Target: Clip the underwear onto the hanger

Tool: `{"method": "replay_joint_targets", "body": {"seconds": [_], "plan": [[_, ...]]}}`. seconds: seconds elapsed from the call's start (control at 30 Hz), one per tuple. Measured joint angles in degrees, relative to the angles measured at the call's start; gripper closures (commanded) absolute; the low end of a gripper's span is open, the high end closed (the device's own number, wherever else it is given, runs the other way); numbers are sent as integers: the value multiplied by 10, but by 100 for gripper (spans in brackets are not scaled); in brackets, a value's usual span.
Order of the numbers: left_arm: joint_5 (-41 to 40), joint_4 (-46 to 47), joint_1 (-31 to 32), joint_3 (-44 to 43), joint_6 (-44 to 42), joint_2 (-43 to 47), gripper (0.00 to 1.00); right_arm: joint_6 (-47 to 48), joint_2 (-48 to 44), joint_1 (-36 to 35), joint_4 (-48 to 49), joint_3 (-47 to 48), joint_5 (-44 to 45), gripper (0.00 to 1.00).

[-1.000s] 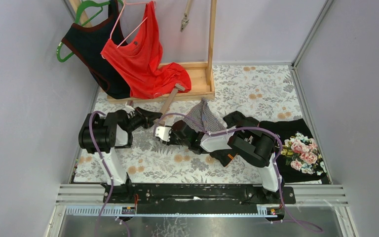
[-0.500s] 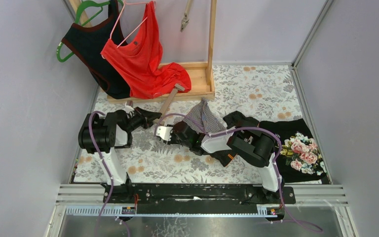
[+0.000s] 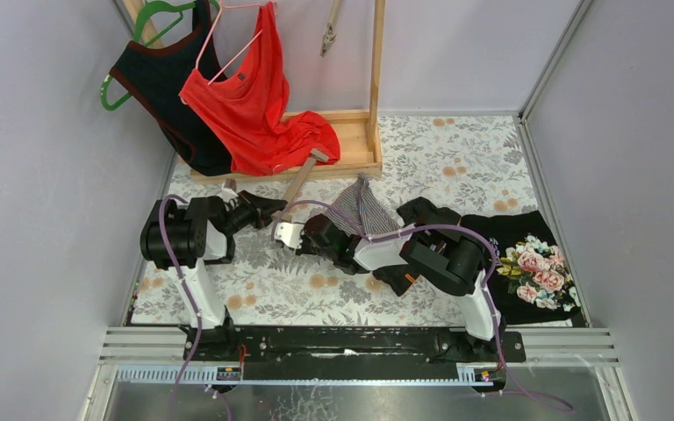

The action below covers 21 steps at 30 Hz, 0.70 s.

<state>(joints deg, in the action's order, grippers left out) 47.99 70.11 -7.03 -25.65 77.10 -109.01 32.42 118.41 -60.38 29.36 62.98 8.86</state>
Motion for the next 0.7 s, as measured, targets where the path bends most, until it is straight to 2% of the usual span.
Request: {"method": "replay_joint_targets", "body": {"seconds": [0.17, 0.23, 0.47, 0.7], "plan": [[2, 7, -3, 0, 5, -2, 100, -8, 8, 0, -10, 13, -5, 83], [3, 7, -3, 0, 5, -2, 100, -12, 9, 0, -13, 13, -6, 99], [5, -18, -6, 0, -9, 7, 100, -17, 1, 0, -17, 6, -5, 100], [4, -124, -7, -19, -68, 60, 100, -16, -30, 0, -35, -10, -5, 100]]}}
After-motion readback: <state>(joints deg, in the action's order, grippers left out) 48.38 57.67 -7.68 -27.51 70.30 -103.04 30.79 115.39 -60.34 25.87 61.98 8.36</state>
